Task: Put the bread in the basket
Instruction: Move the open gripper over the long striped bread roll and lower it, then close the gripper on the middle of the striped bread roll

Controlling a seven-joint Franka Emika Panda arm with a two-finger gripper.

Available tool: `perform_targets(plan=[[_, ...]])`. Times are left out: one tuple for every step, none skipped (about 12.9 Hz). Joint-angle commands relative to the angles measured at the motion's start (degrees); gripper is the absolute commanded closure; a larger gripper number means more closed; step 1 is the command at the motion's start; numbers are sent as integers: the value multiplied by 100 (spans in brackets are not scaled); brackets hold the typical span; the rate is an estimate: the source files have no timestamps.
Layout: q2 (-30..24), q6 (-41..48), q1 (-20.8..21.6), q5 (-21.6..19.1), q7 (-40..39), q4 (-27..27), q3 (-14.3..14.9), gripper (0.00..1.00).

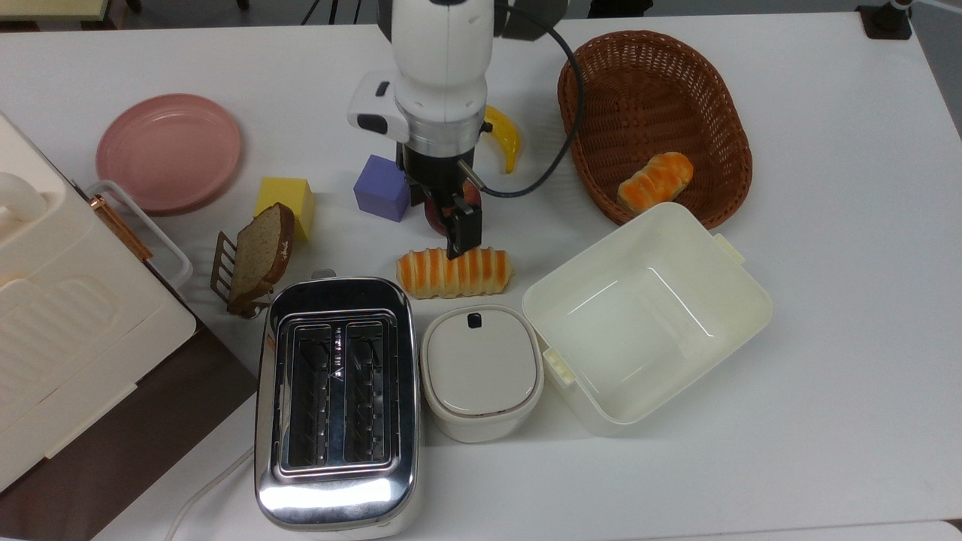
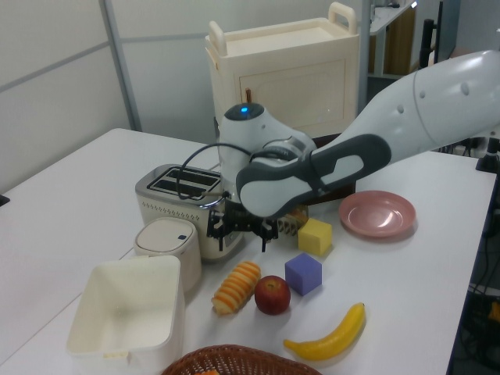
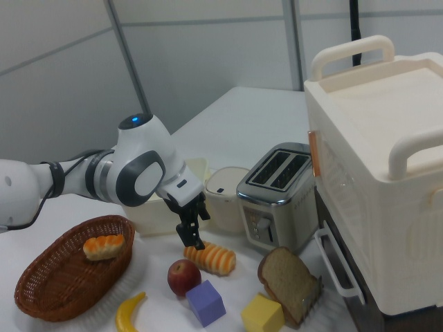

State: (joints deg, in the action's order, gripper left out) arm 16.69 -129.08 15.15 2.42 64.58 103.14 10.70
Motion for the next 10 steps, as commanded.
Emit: perform_targets(plan=[[107,-293,84,-75,99,22,55,0],[185,-372,84,-75,90,14,55,0],[221,-434,84,-66,90,13,55,0],[317,-469,93,-40,90,13,55,0],[326,-487,84,-31,82,13,55,0],[344,-496,84,-22,82,13,46,0],[362,-504,84,-22,82,13,46,0],[414,-505,76,-14,82,13,37,0],[423,-522,76,-22,82,13,37,0],[449,-574,76,-22,82,13,37,0]])
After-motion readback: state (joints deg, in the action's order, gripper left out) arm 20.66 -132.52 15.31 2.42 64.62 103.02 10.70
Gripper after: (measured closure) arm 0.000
